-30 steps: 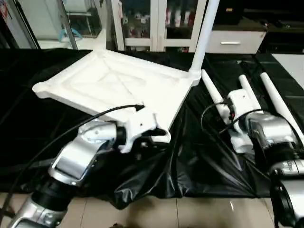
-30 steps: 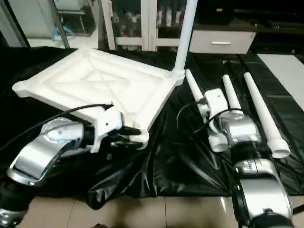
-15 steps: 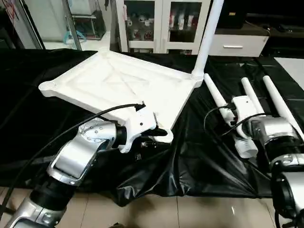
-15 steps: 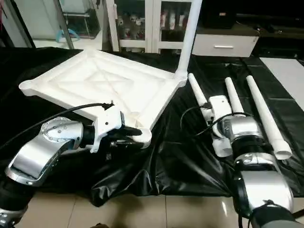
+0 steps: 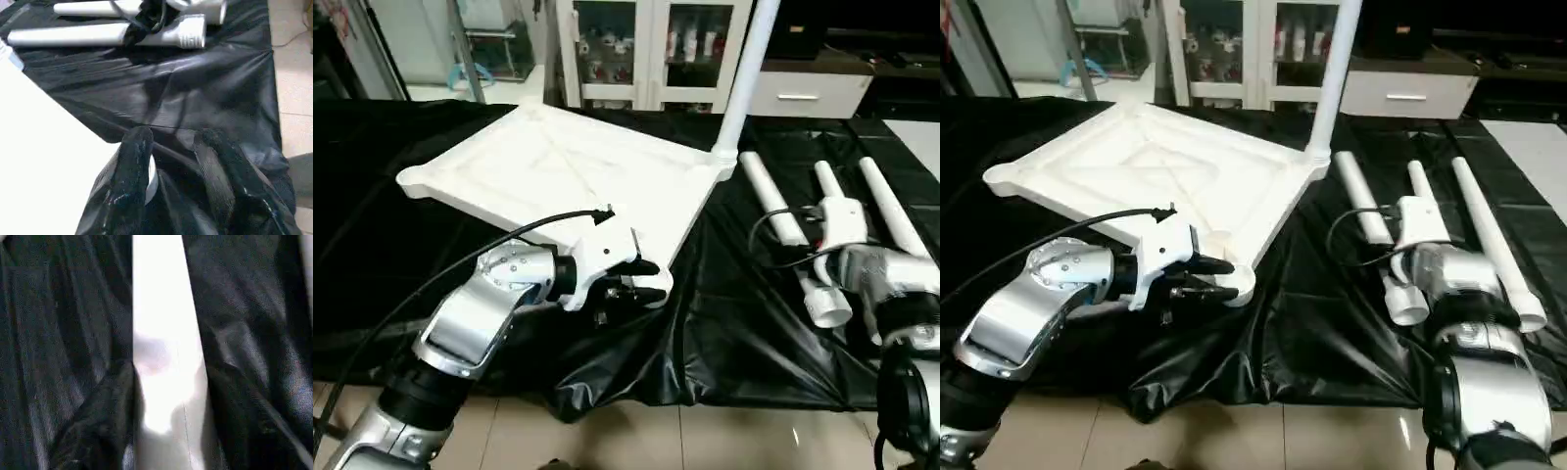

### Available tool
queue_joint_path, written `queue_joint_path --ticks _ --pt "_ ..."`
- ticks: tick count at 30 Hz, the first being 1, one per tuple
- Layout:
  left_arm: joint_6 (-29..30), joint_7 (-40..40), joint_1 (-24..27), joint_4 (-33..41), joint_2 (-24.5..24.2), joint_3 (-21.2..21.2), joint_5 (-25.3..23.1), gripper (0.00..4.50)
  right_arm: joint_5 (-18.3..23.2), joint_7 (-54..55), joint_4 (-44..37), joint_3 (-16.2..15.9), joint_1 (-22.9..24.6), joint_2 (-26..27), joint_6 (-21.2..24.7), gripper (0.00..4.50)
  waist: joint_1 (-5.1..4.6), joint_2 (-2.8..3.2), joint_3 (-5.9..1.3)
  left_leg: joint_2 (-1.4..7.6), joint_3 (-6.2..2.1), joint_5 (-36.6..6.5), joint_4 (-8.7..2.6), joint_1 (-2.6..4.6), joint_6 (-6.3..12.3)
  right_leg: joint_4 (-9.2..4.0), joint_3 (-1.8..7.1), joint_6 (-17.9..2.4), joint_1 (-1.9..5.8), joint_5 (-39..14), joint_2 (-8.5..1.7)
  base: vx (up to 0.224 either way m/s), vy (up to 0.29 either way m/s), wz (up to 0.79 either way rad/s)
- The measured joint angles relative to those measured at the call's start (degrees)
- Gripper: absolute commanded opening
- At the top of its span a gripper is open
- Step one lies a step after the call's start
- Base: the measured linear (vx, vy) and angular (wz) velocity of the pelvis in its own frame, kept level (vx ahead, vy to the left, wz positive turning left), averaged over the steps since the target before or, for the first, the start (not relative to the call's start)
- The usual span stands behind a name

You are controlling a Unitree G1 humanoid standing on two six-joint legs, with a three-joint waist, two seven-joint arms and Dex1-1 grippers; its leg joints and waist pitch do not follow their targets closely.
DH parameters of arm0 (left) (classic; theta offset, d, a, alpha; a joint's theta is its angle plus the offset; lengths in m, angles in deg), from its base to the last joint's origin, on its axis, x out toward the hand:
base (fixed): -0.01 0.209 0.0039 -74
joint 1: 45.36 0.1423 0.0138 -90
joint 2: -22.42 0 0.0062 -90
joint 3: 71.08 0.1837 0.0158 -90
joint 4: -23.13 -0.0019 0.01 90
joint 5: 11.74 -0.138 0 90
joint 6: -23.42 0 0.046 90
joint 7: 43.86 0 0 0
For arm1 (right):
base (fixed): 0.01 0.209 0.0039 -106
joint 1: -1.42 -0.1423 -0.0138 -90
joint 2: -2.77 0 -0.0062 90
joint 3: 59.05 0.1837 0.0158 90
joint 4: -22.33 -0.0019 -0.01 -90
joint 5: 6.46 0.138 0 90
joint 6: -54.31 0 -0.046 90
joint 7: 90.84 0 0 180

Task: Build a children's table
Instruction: Pick table leg

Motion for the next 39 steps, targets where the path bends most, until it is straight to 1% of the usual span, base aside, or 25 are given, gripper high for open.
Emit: queue_joint_path --ticks 1,3,5,6,8,9,10,11,13,15,16,17,18,19,20,22,24,25,28,30,32,33,35,36,39 --pt "0.23 0.28 -0.06 -0.3 0.22 -0.09 0.03 1.83 0.48 0.24 -0.46 0.36 0.32 0.03 -0.08 1.95 -0.04 0.0 0.0 0.0 0.0 0.0 0.01 0.0 0.0 0.0 0.0 0.0 0.0 0.0 0.0 0.0 0.0 0.0" --pt "-0.3 2.36 -0.58 -1.72 2.45 -1.29 0.32 1.83 1.79 1.51 -5.37 2.61 3.26 0.58 -0.75 1.87 0.06 0.0 0.01 0.0 0.0 0.0 0.0 -0.03 0.0 -0.01 0.0 0.0 -0.01 0.0 0.0 0.0 0.0 0.0" --pt "-2.96 5.78 -1.81 -4.1 5.3 -3.41 0.44 1.83 3.22 2.29 -11.13 5.05 6.04 1.71 -2.84 1.8 0.03 0.05 0.03 0.0 0.0 0.0 0.0 -0.09 0.0 -0.01 0.0 0.02 -0.06 0.01 -0.01 0.0 0.0 0.0" --pt "-3.78 7.0 -2.25 -4.66 5.98 -4.25 0.44 1.83 3.87 2.3 -12.7 5.59 6.22 2.18 -3.56 1.79 -0.04 0.07 0.04 0.0 0.0 0.0 0.0 -0.11 0.01 0.0 0.0 0.03 -0.09 0.02 -0.01 0.0 0.0 0.0" --pt "-5.61 10.36 -3.92 -6.9 8.46 -5.94 0.83 1.83 6.26 2.1 -19.29 8.29 7.98 3.31 -6.65 1.78 -0.09 0.12 0.04 0.0 0.0 0.0 -0.03 -0.16 0.01 0.0 -0.02 0.04 -0.16 0.02 -0.01 0.0 0.0 0.0" --pt "-6.0 11.71 -4.52 -7.7 9.29 -6.81 1.11 2.0 7.49 1.92 -22.6 9.33 8.53 4.19 -8.33 1.78 -0.13 0.13 0.03 0.01 0.02 0.0 -0.05 -0.16 0.01 0.02 -0.01 0.05 -0.22 0.02 0.0 0.0 0.0 0.0" --pt "-5.48 13.25 -5.4 -8.7 10.68 -8.26 1.99 2.1 9.48 0.87 -27.73 10.53 9.71 5.36 -11.33 1.77 -0.14 0.14 0.03 0.01 0.02 0.0 -0.11 -0.2 0.01 0.03 -0.02 0.08 -0.28 0.0 0.0 0.0 0.0 0.0" --pt "-5.06 13.89 -5.84 -8.99 11.15 -8.89 2.38 2.1 10.57 0.25 -29.82 10.84 9.92 5.89 -12.66 1.77 -0.15 0.14 0.03 0.03 0.03 0.0 -0.11 -0.21 0.01 0.05 -0.02 0.09 -0.33 0.0 0.0 0.0 0.0 0.0" --pt "-1.22 15.49 -7.31 -9.48 13.66 -12.15 5.52 2.42 16.13 -2.67 -39.34 12.96 10.72 8.64 -15.09 1.77 -0.1 0.15 0.02 0.04 0.07 0.01 -0.13 -0.4 0.03 0.11 -0.01 0.11 -0.56 -0.02 0.01 0.0 0.0 0.0" --pt "0.89 15.6 -8.1 -9.48 14.92 -13.17 7.52 2.42 20.95 -4.86 -45.27 14.04 11.19 10.33 -14.64 1.77 0.11 0.15 0.02 0.04 0.05 0.02 -0.11 -0.57 0.04 0.12 -0.03 0.11 -0.68 -0.03 0.01 0.0 0.0 0.0" --pt "2.16 15.58 -8.34 -9.45 15.7 -13.74 8.92 2.56 24.47 -6.87 -49.27 14.14 12.46 11.45 -13.95 1.77 0.23 0.15 0.02 0.05 0.04 0.01 -0.09 -0.62 0.05 0.11 -0.04 0.1 -0.7 -0.03 0.01 0.0 0.0 0.0" --pt "2.93 15.58 -8.4 -9.46 15.88 -14.04 9.41 2.56 26.28 -8.05 -50.86 13.95 12.86 11.99 -13.21 1.77 0.27 0.15 0.02 0.05 0.04 0.01 -0.04 -0.65 0.06 0.11 -0.04 0.1 -0.7 -0.03 0.01 0.0 0.0 0.0" --pt "3.77 15.67 -8.57 -9.5 16.3 -14.3 10.16 2.68 27.71 -9.0 -52.06 13.69 13.21 12.51 -12.1 1.77 0.28 0.15 0.02 0.05 0.04 0.01 0.01 -0.69 0.06 0.11 -0.04 0.09 -0.7 -0.02 0.0 0.0 0.0 0.0" --pt "4.69 16.04 -8.96 -9.58 17.11 -14.91 11.37 2.68 29.35 -9.99 -53.53 13.27 14.17 12.77 -10.78 1.77 0.31 0.14 0.02 0.05 0.02 0.01 0.09 -0.72 0.06 0.11 -0.04 0.08 -0.69 -0.01 0.0 0.0 0.0 0.0" --pt "5.4 16.45 -9.59 -9.8 18.09 -15.79 12.79 2.91 30.5 -11.03 -54.74 12.31 15.28 12.84 -9.82 1.77 0.46 0.13 0.03 0.04 0.01 0.01 0.11 -0.75 0.07 0.11 -0.04 0.08 -0.68 -0.01 -0.01 0.0 0.0 0.0" --pt "7.75 17.57 -12.72 -10.65 19.93 -18.83 16.63 2.95 32.86 -13.79 -57.44 9.18 17.89 12.96 -6.93 1.77 0.72 0.08 0.06 0.04 0.0 0.02 0.16 -0.77 0.06 0.11 -0.03 0.09 -0.68 -0.01 -0.02 0.0 0.0 0.0" --pt "8.78 17.85 -15.12 -10.53 20.47 -20.02 18.46 3.05 33.73 -15.1 -58.21 6.8 18.49 13.32 -5.41 1.77 0.67 0.11 0.05 0.03 0.0 0.02 0.17 -0.74 0.06 0.11 -0.02 0.13 -0.67 -0.03 -0.03 0.0 0.0 0.0" --pt "10.74 18.37 -16.55 -10.56 21.4 -21.21 20.2 3.32 34.86 -15.98 -59.17 6.11 19.3 13.13 -4.23 1.77 0.73 0.06 0.06 0.03 0.0 0.02 0.17 -0.75 0.05 0.11 -0.03 0.27 -0.66 -0.11 -0.03 0.0 0.0 0.0" --pt "14.15 19.32 -18.63 -10.97 22.04 -23.22 22.42 3.4 35.96 -17.32 -60.82 4.21 20.24 12.96 -2.08 1.77 0.91 0.06 0.06 0.03 0.0 0.03 0.17 -0.75 0.05 0.11 -0.03 0.28 -0.66 -0.11 -0.03 0.0 0.0 0.0" --pt "16.79 20.02 -20.27 -12.27 22.28 -24.12 23.67 3.51 35.92 -18.3 -62.32 2.04 21.66 11.92 -1.18 1.77 1.2 0.0 0.07 0.03 -0.02 0.02 0.17 -0.77 0.05 0.11 -0.04 0.28 -0.66 -0.11 -0.03 0.0 0.0 0.0" --pt "17.99 20.49 -21.0 -12.67 22.41 -24.41 24.53 3.79 35.69 -18.81 -62.71 0.03 22.14 11.84 -0.55 1.77 1.27 0.0 0.07 0.03 -0.03 0.02 0.16 -0.81 0.06 0.11 -0.04 0.27 -0.7 -0.1 -0.03 0.0 0.0 0.0" --pt "18.34 20.64 -21.17 -12.84 22.48 -24.37 24.65 3.84 35.47 -18.99 -62.79 -0.51 22.2 11.65 -0.54 1.77 1.36 0.0 0.07 0.03 -0.03 0.02 0.15 -0.82 0.06 0.11 -0.04 0.26 -0.7 -0.1 -0.03 0.0 0.0 0.0" --pt "19.19 21.37 -21.5 -13.12 22.59 -24.31 24.73 3.88 34.02 -19.46 -63.49 -2.97 22.78 10.81 -0.68 1.77 1.49 0.0 0.07 0.03 -0.05 0.0 0.14 -0.85 0.06 0.11 -0.06 0.25 -0.69 -0.09 -0.03 0.0 0.0 0.0" --pt "19.52 21.63 -21.52 -13.23 22.67 -24.27 24.73 3.98 32.84 -19.62 -63.65 -3.83 23.1 10.72 -1.08 1.77 1.5 0.0 0.07 0.03 -0.05 0.0 0.14 -0.87 0.06 0.11 -0.06 0.25 -0.7 -0.09 -0.03 0.0 0.0 0.0" --pt "19.82 23.85 -21.52 -14.46 23.25 -24.32 24.52 4.27 27.08 -19.65 -64.13 -7.94 24.06 9.79 -4.34 1.77 1.53 -0.01 0.07 0.03 -0.07 0.0 0.14 -0.9 0.07 0.1 -0.07 0.26 -0.71 -0.1 -0.03 0.0 0.0 0.0"
